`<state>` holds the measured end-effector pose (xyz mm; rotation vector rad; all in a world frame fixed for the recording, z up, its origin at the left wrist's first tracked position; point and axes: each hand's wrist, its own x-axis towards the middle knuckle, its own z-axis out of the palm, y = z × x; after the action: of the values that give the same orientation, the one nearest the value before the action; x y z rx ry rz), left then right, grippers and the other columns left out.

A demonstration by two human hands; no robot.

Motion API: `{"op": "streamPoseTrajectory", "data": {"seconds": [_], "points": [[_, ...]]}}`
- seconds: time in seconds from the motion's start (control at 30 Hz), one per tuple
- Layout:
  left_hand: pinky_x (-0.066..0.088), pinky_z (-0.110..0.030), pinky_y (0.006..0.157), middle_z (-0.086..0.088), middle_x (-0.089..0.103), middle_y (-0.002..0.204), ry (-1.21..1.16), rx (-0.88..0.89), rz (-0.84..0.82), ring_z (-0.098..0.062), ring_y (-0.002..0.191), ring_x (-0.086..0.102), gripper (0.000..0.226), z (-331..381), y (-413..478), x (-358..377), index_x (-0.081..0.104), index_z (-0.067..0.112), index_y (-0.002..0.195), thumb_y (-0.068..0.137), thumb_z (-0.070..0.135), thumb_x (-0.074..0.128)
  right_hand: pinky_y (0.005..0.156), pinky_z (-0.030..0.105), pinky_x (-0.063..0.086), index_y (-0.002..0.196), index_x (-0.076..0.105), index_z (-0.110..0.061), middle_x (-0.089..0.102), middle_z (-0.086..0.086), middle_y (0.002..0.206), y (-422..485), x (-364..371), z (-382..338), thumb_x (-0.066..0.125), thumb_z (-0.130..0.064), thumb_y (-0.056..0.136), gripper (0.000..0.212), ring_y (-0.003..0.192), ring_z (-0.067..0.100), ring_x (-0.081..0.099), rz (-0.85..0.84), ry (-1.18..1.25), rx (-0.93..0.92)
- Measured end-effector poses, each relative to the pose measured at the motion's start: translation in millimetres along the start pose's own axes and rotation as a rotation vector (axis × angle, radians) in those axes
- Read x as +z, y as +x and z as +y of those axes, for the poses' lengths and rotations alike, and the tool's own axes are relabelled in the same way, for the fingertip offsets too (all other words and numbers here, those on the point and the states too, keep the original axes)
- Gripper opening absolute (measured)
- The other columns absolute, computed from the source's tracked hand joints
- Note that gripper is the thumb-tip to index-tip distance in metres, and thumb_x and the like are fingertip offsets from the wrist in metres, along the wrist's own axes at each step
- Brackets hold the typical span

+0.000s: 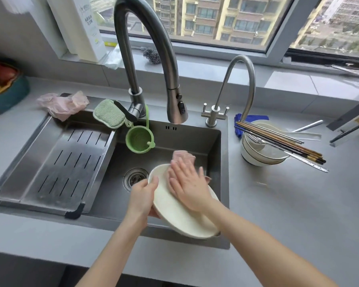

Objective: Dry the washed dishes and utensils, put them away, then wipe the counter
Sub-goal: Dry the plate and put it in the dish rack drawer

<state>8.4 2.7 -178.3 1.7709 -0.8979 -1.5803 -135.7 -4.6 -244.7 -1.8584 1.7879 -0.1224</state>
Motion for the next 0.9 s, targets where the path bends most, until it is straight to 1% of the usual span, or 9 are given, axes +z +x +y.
{"op": "streamPoseTrajectory", "data": {"seconds": [0.2, 0.33, 0.5, 0.57, 0.6, 0.67, 0.73, 0.83, 0.9], "points": [[0.041, -0.037, 0.057, 0.002, 0.06, 0.062, 0.05, 0.234, 0.19, -0.023, 0.066, 0.055, 0.029, 14.6, 12.4, -3.3, 0.066, 0.021, 0.07, 0.094, 0.024, 0.05, 0.1, 0.04, 0.045, 0.145, 0.031, -0.023, 0.052, 0.008, 0.131, -12.5, 11.3, 14.7, 0.061, -0.041, 0.079, 0.074, 0.111, 0.034, 0.058, 0.029, 0.542, 0.604], [0.039, -0.034, 0.057, 0.002, 0.059, 0.062, 0.052, 0.208, 0.194, -0.023, 0.066, 0.054, 0.03, 15.8, 14.9, -5.2, 0.064, 0.021, 0.069, 0.095, 0.023, 0.049, 0.058, 0.032, 0.057, 0.108, 0.054, -0.014, 0.068, 0.008, 0.085, -22.2, 2.7, 17.4, 0.07, -0.021, 0.068, 0.044, 0.068, 0.022, 0.063, 0.147, 0.915, 0.815], [0.045, -0.03, 0.054, 0.0, 0.063, 0.074, 0.042, 0.212, 0.14, -0.02, 0.067, 0.057, 0.025, 12.8, 10.8, -9.6, 0.065, 0.015, 0.087, 0.099, 0.02, 0.043, 0.071, 0.03, 0.041, 0.102, 0.055, -0.008, 0.063, 0.009, 0.1, -40.4, -32.3, 29.2, 0.064, -0.024, 0.086, 0.025, 0.093, 0.029, 0.059, 0.443, 0.403, 0.582], [0.047, -0.031, 0.055, 0.001, 0.064, 0.076, 0.053, 0.228, 0.127, -0.018, 0.067, 0.059, 0.024, 12.4, 12.9, -15.7, 0.064, 0.019, 0.089, 0.099, 0.021, 0.043, 0.069, 0.034, 0.047, 0.098, 0.056, -0.012, 0.066, 0.009, 0.095, -53.0, -63.0, 24.8, 0.064, -0.028, 0.088, 0.02, 0.085, 0.029, 0.062, 0.614, 0.518, 0.454], [0.047, -0.031, 0.056, 0.001, 0.065, 0.076, 0.064, 0.238, 0.106, -0.018, 0.067, 0.059, 0.024, 12.2, 14.5, -17.9, 0.065, 0.021, 0.089, 0.099, 0.021, 0.043, 0.064, 0.038, 0.052, 0.097, 0.058, -0.011, 0.069, 0.011, 0.09, -55.8, -79.2, 21.3, 0.062, -0.03, 0.091, 0.02, 0.078, 0.028, 0.065, 0.578, 0.751, 0.37], [0.045, -0.03, 0.056, 0.002, 0.066, 0.074, 0.093, 0.26, 0.052, -0.016, 0.066, 0.058, 0.024, 12.3, 17.9, -18.7, 0.066, 0.022, 0.087, 0.098, 0.02, 0.045, 0.064, 0.037, 0.057, 0.102, 0.066, -0.01, 0.073, 0.016, 0.089, -55.5, -100.0, 6.6, 0.051, -0.033, 0.098, 0.028, 0.077, 0.025, 0.07, 0.132, 1.059, 0.223], [0.041, -0.026, 0.052, -0.001, 0.064, 0.069, 0.089, 0.254, 0.006, -0.016, 0.063, 0.055, 0.026, 11.7, 18.7, -16.2, 0.067, 0.017, 0.082, 0.098, 0.019, 0.047, 0.09, 0.042, 0.054, 0.114, 0.067, -0.02, 0.071, 0.009, 0.111, -46.9, -90.9, 2.4, 0.048, -0.044, 0.096, 0.035, 0.103, 0.021, 0.068, -0.08, 0.913, 0.215], [0.043, -0.022, 0.051, -0.002, 0.066, 0.07, 0.015, 0.243, -0.064, -0.016, 0.063, 0.056, 0.025, 10.4, 16.7, -13.2, 0.068, 0.011, 0.084, 0.098, 0.019, 0.048, 0.112, 0.032, 0.03, 0.14, 0.046, -0.029, 0.047, -0.002, 0.145, -48.4, -73.5, 5.0, 0.044, -0.042, 0.097, 0.045, 0.135, 0.014, 0.04, 0.321, 0.408, 0.245], [0.044, -0.023, 0.054, -0.002, 0.068, 0.072, -0.001, 0.272, -0.091, -0.017, 0.067, 0.058, 0.024, 12.9, 14.6, -12.3, 0.069, 0.012, 0.087, 0.098, 0.018, 0.048, 0.113, 0.031, 0.024, 0.143, 0.041, -0.032, 0.037, 0.0, 0.152, -66.1, -62.5, -6.2, 0.034, -0.052, 0.093, 0.054, 0.142, 0.015, 0.029, 0.43, 0.368, 0.173]]}}
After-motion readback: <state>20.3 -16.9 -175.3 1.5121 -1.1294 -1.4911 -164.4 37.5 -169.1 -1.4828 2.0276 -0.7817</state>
